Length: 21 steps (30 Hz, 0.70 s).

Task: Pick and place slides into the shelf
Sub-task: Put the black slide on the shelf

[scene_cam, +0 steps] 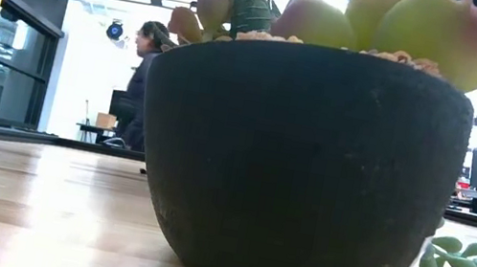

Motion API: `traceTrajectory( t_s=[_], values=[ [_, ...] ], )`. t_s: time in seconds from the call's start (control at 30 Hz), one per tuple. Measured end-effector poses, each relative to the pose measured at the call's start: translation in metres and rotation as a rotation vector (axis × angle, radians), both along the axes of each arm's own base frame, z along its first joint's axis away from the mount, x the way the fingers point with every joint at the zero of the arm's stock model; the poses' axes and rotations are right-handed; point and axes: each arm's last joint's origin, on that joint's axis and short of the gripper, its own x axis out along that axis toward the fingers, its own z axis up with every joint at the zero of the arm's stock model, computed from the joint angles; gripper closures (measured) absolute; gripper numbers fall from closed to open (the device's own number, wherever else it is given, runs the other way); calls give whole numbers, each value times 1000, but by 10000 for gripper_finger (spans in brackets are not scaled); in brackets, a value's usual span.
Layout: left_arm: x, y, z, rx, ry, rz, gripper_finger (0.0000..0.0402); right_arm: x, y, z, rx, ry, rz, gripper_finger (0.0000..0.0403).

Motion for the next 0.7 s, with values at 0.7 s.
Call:
traceTrajectory(
  t_s=[0.7],
  values=[
    [-39, -6, -24, -220, -92, 161, 204, -12, -33, -10, -30, 215, -209, 354]
  ],
)
